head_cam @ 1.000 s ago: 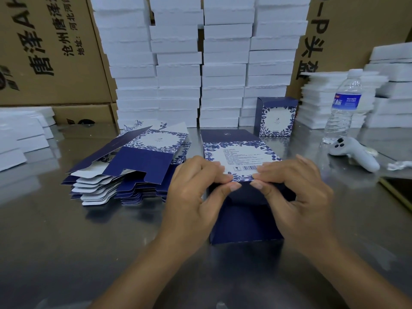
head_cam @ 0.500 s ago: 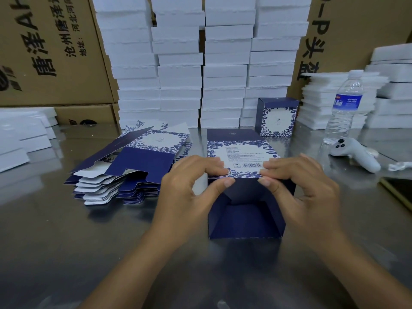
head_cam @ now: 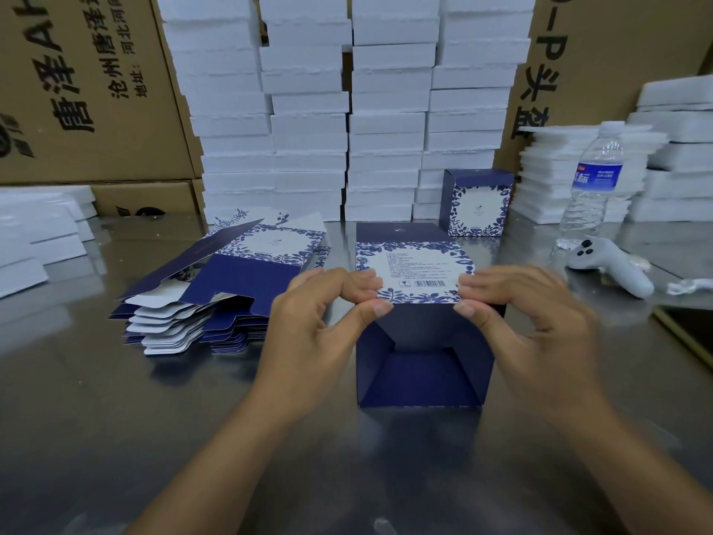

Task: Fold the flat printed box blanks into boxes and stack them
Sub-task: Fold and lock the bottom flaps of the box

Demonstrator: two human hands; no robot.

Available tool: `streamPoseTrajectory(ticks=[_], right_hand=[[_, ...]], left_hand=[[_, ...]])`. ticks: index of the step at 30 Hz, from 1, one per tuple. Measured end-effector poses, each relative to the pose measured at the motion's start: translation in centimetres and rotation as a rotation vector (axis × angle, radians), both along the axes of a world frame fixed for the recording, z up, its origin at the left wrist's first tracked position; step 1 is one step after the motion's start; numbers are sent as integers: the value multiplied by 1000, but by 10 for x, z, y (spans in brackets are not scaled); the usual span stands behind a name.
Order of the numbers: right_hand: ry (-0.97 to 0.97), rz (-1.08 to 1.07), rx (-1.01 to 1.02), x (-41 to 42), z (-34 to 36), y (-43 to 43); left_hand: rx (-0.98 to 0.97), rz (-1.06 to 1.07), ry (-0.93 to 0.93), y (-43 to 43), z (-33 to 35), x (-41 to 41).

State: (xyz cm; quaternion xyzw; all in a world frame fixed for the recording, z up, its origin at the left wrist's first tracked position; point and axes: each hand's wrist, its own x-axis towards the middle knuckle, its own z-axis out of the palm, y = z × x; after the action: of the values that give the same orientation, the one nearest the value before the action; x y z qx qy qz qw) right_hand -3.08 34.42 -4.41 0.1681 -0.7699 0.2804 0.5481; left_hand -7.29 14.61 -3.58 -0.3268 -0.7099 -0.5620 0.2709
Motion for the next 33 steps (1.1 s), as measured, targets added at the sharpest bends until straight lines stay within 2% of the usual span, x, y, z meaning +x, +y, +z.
streamPoseTrajectory(ticks=[16, 25, 29, 33], right_hand=[[-88, 55, -87, -3, -3, 7], [-184, 104, -200, 1, -2, 2], [-234, 160, -306, 0, 0, 1], [-265, 172, -280, -1, -3, 2]], left_hand=[[81, -47, -59, -3, -3, -6], [94, -124, -226, -10, 2, -8], [87, -103, -218, -10, 1, -8], [67, -72, -175, -9, -4, -8]])
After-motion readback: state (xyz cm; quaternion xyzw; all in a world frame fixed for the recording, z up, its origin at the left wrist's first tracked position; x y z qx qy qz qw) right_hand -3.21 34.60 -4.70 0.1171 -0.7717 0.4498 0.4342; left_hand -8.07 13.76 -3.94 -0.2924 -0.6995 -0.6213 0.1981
